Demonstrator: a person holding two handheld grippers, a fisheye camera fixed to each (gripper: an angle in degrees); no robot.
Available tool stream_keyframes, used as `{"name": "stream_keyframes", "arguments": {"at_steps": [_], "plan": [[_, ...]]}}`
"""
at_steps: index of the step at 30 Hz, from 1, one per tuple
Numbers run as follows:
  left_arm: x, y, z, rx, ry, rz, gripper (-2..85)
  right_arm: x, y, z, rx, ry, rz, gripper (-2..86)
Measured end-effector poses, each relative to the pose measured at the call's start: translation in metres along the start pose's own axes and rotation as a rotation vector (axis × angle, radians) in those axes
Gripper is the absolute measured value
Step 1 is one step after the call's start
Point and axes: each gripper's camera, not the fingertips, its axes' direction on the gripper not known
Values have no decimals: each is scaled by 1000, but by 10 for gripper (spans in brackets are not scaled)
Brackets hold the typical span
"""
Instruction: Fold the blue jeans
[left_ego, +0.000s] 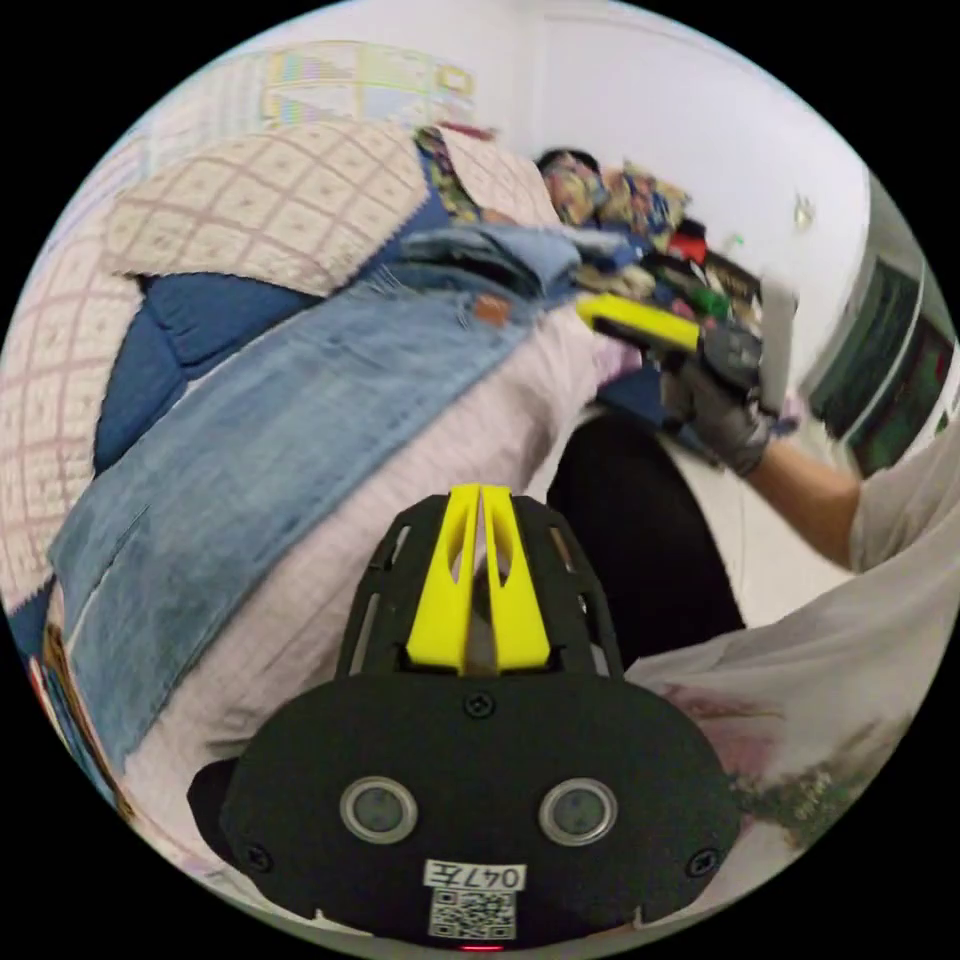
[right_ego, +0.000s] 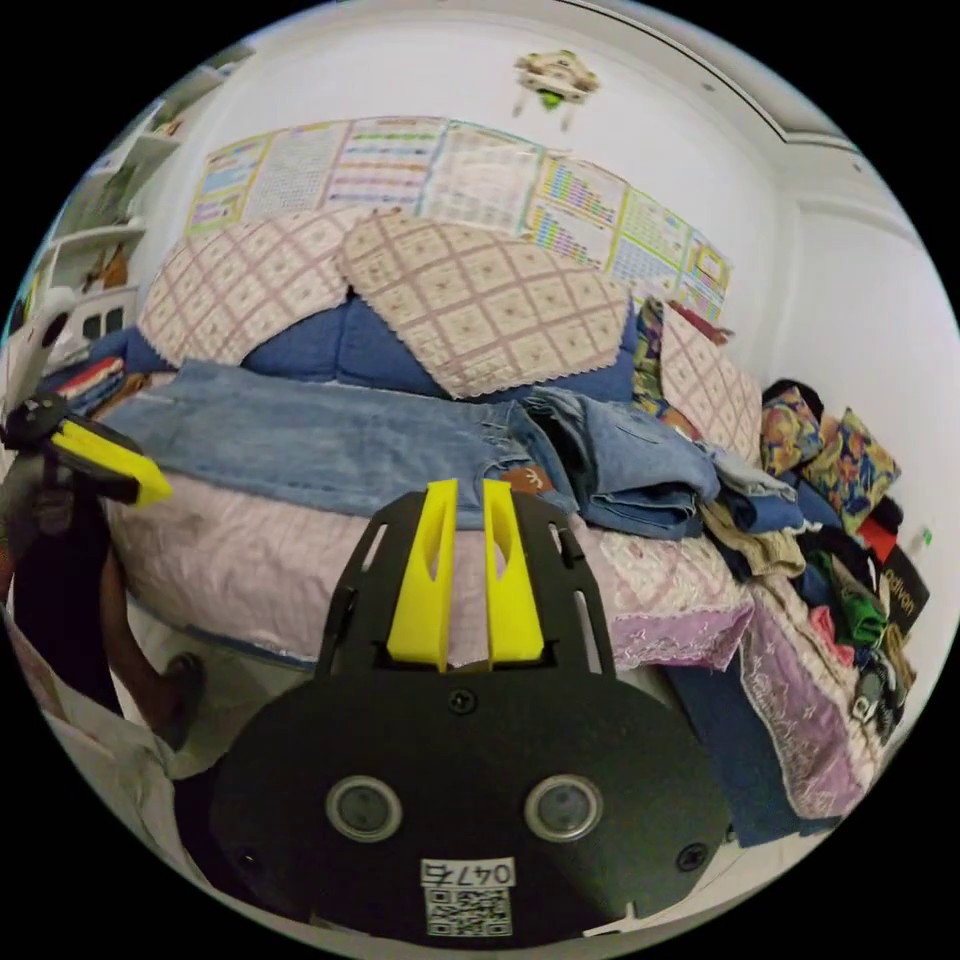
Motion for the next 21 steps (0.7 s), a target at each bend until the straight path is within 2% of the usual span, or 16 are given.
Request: {"name": "stream_keyframes", "arguments": {"at_steps": [3, 6, 9, 15, 18, 21], "plan": [[-84, 64, -76, 128, -72, -182, 1, 57, -9, -2, -1, 29, 102, 57], [-165, 152, -137, 164, -251, -412, 30, 100, -13, -1, -4, 18, 159, 77], [-238, 249, -167, 150, -345, -654, 53, 131, -13, 4, 8, -9, 189, 77], [-347, 394, -140, 84, -311, -974, 72, 178, -28, 30, 8, -150, 235, 59], [-384, 440, -119, 153, -233, -1070, 77, 202, -38, 48, -28, -207, 280, 57], [-414, 474, -103, 199, -232, -1142, 80, 226, -47, 61, -50, -216, 303, 55]]}}
